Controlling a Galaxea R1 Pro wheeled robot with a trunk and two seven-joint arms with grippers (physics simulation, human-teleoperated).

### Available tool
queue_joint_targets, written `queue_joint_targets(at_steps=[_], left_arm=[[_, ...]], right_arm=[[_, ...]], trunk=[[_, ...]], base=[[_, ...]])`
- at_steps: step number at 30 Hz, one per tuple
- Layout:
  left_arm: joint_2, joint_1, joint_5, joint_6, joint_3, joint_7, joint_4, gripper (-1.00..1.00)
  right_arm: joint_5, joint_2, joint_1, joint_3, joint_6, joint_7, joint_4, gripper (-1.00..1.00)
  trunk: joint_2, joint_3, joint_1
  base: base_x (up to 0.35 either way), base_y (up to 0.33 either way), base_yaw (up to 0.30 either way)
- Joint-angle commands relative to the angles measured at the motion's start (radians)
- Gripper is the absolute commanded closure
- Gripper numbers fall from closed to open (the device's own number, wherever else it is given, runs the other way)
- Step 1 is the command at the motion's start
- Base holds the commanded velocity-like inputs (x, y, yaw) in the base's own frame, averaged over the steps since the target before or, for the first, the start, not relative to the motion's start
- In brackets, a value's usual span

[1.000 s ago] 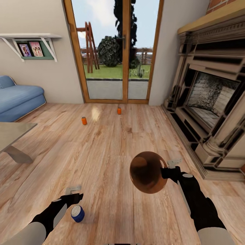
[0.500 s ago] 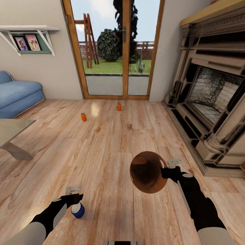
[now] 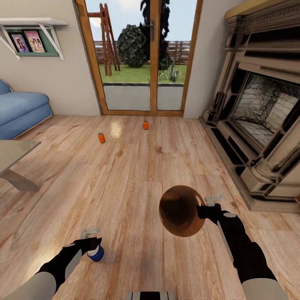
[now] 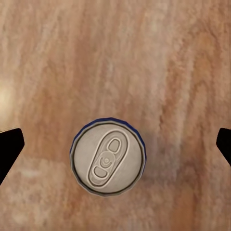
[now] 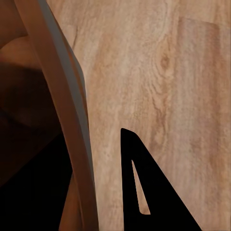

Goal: Put the three can of soda from the living room inside the tash can in the kitchen.

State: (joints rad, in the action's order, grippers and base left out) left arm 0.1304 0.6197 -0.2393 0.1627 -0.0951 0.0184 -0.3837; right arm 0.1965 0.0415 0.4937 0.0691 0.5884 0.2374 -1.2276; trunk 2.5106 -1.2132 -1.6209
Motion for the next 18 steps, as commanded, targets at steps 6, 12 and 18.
queue_joint_targets(at_steps=[6,12,18], left_arm=[[0.000,0.000,0.000,0.000,0.000,0.000,0.000,-1.00],[0.000,0.000,0.000,-0.002,0.000,0.000,-0.001,-1.00],[0.000,0.000,0.000,-0.003,0.000,0.001,0.000,-1.00]], right_arm=[[-0.009,0.000,0.000,0.000,0.001,0.000,-0.001,1.00],[-0.009,0.000,0.000,0.000,0.001,0.000,-0.001,1.00],[-0.009,0.000,0.000,0.000,0.001,0.000,-0.001,1.00]], trunk=[[0.001,-0.012,-0.001],[0.001,-0.012,-0.001],[0.002,-0.035,-0.004]], base=[[0.000,0.000,0.000],[0.000,0.000,0.000],[0.000,0.000,0.000]])
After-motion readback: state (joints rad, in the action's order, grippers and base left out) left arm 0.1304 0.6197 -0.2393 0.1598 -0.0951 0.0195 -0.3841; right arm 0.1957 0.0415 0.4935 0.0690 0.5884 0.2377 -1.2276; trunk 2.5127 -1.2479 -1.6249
